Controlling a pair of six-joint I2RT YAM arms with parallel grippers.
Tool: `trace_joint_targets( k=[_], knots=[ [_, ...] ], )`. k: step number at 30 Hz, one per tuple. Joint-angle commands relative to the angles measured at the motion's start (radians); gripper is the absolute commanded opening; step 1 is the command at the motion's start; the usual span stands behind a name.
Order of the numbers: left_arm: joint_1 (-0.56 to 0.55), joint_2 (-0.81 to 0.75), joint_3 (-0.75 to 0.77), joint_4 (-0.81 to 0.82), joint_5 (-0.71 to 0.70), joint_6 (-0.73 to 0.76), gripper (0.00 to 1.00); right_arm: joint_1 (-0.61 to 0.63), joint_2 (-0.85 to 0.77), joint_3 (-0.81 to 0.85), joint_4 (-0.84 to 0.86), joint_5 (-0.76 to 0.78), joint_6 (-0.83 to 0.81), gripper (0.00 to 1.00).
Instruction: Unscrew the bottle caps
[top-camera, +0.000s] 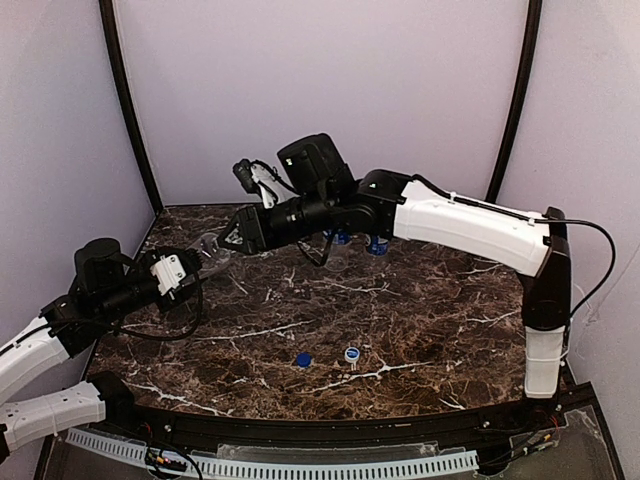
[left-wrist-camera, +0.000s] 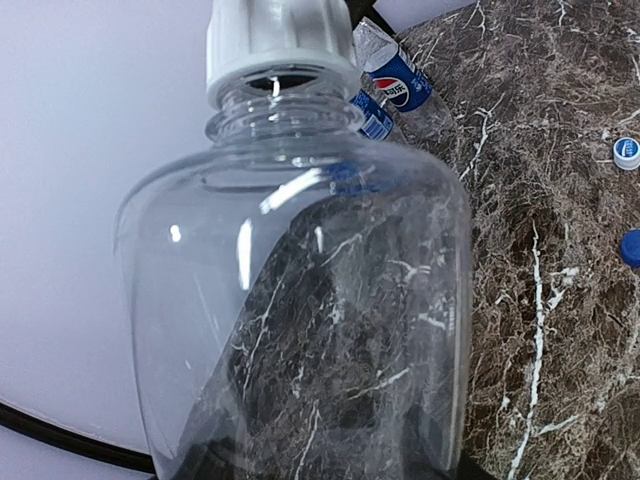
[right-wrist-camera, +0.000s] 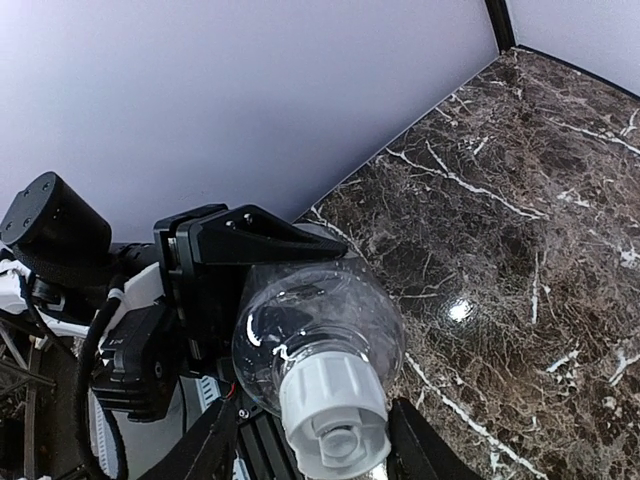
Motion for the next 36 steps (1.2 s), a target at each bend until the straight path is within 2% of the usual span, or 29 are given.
trace_joint_targets(
  k=[1,10,11,13,14,16,20,25,28,36],
  knots=[
    [-0.003,-0.008,-0.01,0.018,0.014,0.008,0.46,0.002,0.027,0.036,0.035,-0.036,0.002,0.46],
    [-0.003,-0.011,-0.007,0.018,0.017,0.006,0.46,-0.003,0.043,0.046,0.034,-0.113,-0.009,0.32],
    [-0.003,-0.012,-0.008,0.017,0.019,0.006,0.46,-0.003,0.051,0.051,0.033,-0.133,-0.014,0.26],
    [-0.003,-0.014,-0.005,0.014,0.025,0.001,0.46,-0.002,0.064,0.06,0.031,-0.175,-0.036,0.06],
    [-0.003,-0.015,-0.003,0.01,0.029,-0.004,0.46,-0.002,0.067,0.058,0.031,-0.189,-0.054,0.0],
    [-0.003,-0.017,0.008,-0.027,0.064,-0.012,0.46,0.0,0.064,0.043,0.032,-0.216,-0.114,0.0],
    [-0.003,-0.022,0.059,-0.196,0.268,-0.043,0.46,0.022,0.009,-0.023,0.029,-0.189,-0.317,0.0],
    [-0.003,-0.022,0.088,-0.362,0.523,-0.092,0.49,0.103,-0.094,-0.203,0.063,-0.066,-0.732,0.0],
    [-0.003,-0.02,0.093,-0.416,0.569,-0.078,0.49,0.166,-0.112,-0.258,0.046,0.059,-0.938,0.0],
    [-0.004,-0.014,0.104,-0.445,0.552,-0.019,0.49,0.25,-0.124,-0.315,0.081,0.349,-1.37,0.0]
  ],
)
